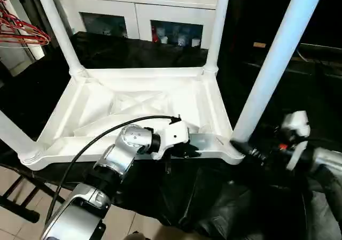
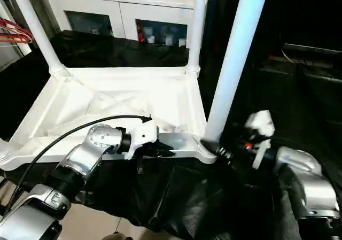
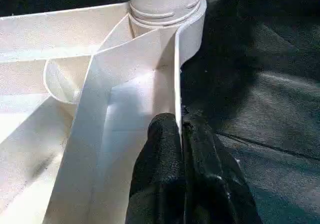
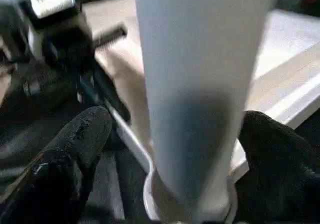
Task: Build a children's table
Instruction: Rotate leg to tighten
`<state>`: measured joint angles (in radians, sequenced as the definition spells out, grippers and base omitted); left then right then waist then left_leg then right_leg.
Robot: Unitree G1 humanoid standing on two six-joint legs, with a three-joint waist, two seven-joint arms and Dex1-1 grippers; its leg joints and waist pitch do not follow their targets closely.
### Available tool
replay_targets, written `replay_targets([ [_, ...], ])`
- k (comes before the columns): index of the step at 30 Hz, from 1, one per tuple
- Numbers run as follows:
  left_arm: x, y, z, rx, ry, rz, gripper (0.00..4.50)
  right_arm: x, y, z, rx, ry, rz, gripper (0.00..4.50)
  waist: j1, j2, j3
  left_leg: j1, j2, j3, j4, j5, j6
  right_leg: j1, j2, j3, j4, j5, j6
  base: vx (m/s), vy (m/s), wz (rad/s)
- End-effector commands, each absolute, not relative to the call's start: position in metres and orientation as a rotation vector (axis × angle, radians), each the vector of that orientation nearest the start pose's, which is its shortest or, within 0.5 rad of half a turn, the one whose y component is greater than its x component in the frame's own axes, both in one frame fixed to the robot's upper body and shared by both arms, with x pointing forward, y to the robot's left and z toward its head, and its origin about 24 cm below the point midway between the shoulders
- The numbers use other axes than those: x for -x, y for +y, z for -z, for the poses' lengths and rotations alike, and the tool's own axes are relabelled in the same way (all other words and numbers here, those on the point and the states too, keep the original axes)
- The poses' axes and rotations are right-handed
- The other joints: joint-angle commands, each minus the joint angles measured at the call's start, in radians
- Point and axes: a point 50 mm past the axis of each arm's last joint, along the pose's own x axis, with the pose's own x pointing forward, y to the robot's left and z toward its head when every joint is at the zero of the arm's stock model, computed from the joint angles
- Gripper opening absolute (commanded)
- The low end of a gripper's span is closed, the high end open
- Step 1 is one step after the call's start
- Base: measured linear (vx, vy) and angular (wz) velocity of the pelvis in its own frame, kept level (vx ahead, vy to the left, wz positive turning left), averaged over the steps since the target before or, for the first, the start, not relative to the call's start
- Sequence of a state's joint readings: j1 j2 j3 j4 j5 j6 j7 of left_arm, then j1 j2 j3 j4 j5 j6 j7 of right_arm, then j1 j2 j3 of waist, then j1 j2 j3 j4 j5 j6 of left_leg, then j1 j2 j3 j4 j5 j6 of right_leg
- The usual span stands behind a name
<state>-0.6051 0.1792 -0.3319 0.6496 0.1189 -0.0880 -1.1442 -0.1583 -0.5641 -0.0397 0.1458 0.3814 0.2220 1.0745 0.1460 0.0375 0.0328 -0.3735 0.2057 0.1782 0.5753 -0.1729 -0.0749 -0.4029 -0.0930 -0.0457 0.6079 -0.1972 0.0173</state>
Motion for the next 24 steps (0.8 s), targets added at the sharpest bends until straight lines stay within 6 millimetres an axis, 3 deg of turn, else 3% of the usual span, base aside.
replay_targets([
  [1, -0.304, 0.061, -0.051, -0.468, 0.208, 1.515, 0.00, -0.262, -0.222, -0.066, 0.108, 0.269, -0.981, 4.41, 0.001, -0.022, -0.055, 0.004, 0.018, -0.001, -0.054, -0.175, 0.079, 0.052, -0.044, 0.024, -0.070, -0.104, -0.227, 0.000, 0.000, 0.00],
  [11, -0.300, 0.071, -0.049, -0.510, 0.245, 1.586, 0.00, -0.269, -0.213, -0.059, 0.164, 0.318, -1.038, 3.57, 0.003, -0.019, -0.058, 0.005, 0.020, 0.000, -0.050, -0.153, 0.092, 0.053, -0.041, 0.024, -0.059, -0.036, -0.251, 0.000, 0.000, 0.00],
  [24, -0.301, 0.082, -0.049, -0.539, 0.266, 1.591, 0.00, -0.266, -0.207, -0.049, 0.197, 0.370, -1.124, 2.52, 0.000, -0.022, -0.056, 0.005, 0.021, -0.001, -0.052, -0.176, 0.083, 0.054, -0.042, 0.025, -0.060, -0.067, -0.250, 0.000, 0.000, 0.00],
])
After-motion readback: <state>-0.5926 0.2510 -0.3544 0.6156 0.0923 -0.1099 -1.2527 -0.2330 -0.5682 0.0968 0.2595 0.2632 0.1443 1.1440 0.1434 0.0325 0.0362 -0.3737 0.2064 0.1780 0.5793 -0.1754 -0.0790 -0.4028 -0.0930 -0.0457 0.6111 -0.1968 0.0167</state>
